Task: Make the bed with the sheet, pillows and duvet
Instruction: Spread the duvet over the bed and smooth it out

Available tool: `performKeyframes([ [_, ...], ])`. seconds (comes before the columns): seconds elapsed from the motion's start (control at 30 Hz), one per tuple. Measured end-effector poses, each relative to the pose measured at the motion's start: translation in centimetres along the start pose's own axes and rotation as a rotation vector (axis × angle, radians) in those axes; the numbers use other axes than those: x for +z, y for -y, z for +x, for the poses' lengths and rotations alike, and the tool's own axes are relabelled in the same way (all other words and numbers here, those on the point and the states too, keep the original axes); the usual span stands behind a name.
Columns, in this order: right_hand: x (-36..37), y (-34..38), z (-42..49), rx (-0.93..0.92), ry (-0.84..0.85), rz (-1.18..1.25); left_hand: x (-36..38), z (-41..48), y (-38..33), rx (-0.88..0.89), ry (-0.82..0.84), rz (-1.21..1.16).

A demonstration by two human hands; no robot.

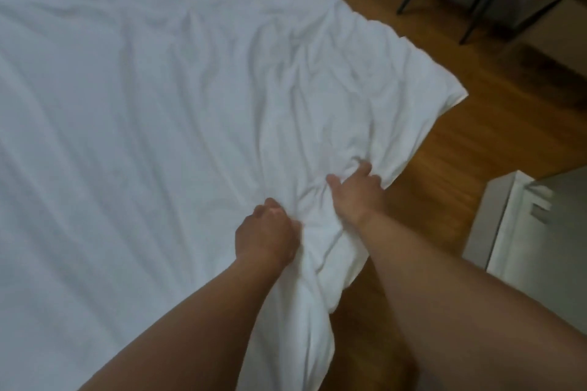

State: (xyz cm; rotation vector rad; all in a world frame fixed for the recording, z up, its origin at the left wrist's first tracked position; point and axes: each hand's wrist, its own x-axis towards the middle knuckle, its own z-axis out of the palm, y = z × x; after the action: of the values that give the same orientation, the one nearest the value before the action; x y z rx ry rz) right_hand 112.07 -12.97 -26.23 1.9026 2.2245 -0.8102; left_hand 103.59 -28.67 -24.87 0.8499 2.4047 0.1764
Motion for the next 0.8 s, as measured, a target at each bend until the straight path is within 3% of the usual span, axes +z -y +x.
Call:
performKeyframes([
  [0.1,0.1,-0.9,1.0,-0.183,0.011,-0.080,0.0,2.4,1.0,0.034,0.010,-0.014],
  [0.17,-2.1,-2.3,2.4,-0.239,0.020,-0.131,-0.2,2.3,0.5,0.142,-0.019,-0.075],
  [0.23,-4.5,-5.2,4.1,-0.229,-0.079,-0.094,0.1,2.1,-1.8,0.258,-0.041,-0.095],
  [0.3,-5.6,-8.2,4.7,-0.133,-0.075,0.021,0.7,2.7,-4.8,0.295,0.090,0.009],
  [0.4,-6.2,-8.9,6.6,-0.042,0.204,0.241,-0.7,6.5,-7.2,0.389,0.441,0.323],
  [0.47,-9.1,-7.7,11.6,0.001,0.187,0.504,-3.4,10.1,-8.5,0.406,0.512,0.336],
  [0.5,-11.0,-7.2,15.1,0.050,0.122,0.636,-5.1,12.1,-9.8,0.387,0.444,0.287],
  [0.6,-16.8,-4.4,25.0,0.261,0.097,0.968,-8.9,19.8,-15.4,0.438,-0.072,0.016],
  [0.63,-17.6,-3.7,28.0,0.270,0.106,0.996,-9.6,23.1,-18.2,0.461,-0.152,-0.011],
  [0.7,-16.4,-1.9,31.1,0.267,0.085,0.909,-11.0,28.8,-23.0,0.400,-0.100,0.027],
  [0.8,-13.5,-0.4,32.1,0.155,0.097,0.648,-11.1,34.6,-26.7,0.138,-0.021,0.131],
])
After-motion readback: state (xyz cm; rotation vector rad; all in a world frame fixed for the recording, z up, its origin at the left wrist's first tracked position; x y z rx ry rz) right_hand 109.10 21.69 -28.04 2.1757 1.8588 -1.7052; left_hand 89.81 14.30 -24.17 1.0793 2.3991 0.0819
